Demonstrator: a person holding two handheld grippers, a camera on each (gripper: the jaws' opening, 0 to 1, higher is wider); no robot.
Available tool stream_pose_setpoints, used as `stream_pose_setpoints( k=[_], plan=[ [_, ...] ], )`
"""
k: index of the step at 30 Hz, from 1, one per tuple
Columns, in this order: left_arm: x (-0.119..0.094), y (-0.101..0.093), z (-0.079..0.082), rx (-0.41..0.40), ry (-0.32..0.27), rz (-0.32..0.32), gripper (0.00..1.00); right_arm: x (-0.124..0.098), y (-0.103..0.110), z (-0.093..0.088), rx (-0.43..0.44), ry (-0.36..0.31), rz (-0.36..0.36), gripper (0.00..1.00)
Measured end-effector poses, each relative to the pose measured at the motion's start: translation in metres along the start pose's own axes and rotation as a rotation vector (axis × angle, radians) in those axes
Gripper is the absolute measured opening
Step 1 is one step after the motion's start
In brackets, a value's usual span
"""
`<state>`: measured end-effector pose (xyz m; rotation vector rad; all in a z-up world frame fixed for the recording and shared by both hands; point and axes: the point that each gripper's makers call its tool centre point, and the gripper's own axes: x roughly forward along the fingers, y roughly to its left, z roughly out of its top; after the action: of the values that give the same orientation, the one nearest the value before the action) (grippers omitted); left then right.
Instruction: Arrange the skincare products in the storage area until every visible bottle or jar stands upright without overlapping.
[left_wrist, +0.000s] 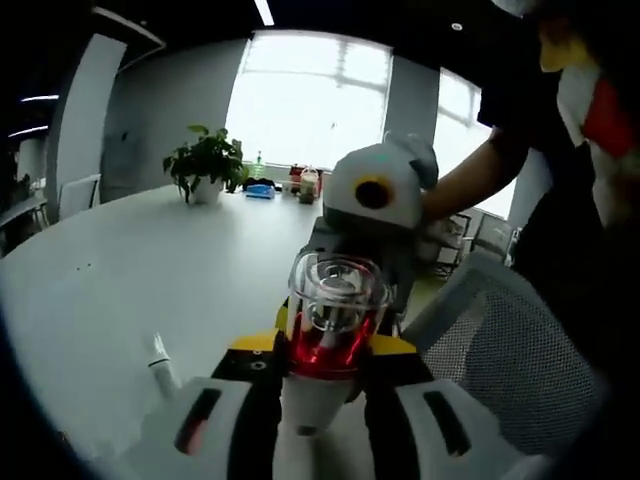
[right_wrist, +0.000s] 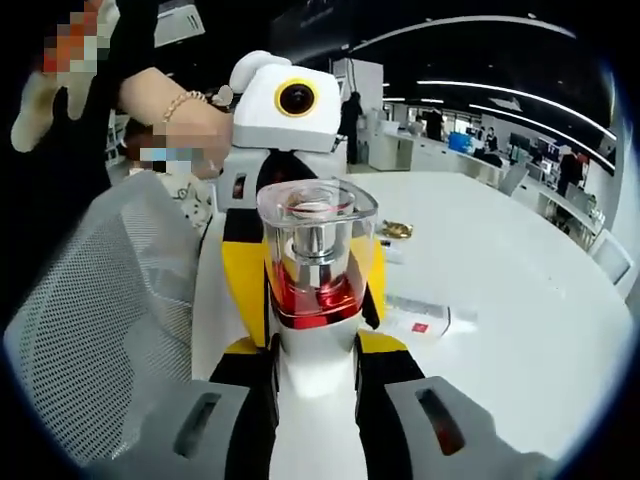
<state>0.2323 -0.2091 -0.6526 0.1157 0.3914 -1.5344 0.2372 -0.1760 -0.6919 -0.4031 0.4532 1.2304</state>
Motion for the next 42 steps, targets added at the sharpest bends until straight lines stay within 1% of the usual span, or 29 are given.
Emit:
stream_pose_setpoints(
  k=[9,18,22,27,32,37,42],
  plan=[
    [0.01,0.024,0.009,0.008,-0.008,0.003,0.24,-0.002,-0.03,-0.002,-0.007,-0.001,-0.007,0.28],
    [0.017,0.055,0.017,0.007,-0.017,0.026,0.24,0.001,-0.063,-0.004,-0.039,0.009,0.004,0.28],
    [0.018,0.067,0.02,0.004,-0.021,0.041,0.24,0.004,-0.074,-0.003,-0.046,0.008,0.007,0.28],
    [0.02,0.075,0.023,0.001,-0.025,0.055,0.24,0.007,-0.082,-0.003,-0.058,0.014,0.018,0.28],
    [0.021,0.082,0.02,-0.005,-0.022,0.073,0.25,0.008,-0.087,-0.005,-0.069,0.03,0.036,0.28],
    [0.021,0.083,0.017,-0.013,-0.012,0.074,0.25,0.009,-0.088,-0.008,-0.063,0.033,0.028,0.28],
    [0.021,0.083,0.017,-0.021,-0.003,0.078,0.25,0.01,-0.087,-0.007,-0.053,0.032,0.021,0.28]
  ],
)
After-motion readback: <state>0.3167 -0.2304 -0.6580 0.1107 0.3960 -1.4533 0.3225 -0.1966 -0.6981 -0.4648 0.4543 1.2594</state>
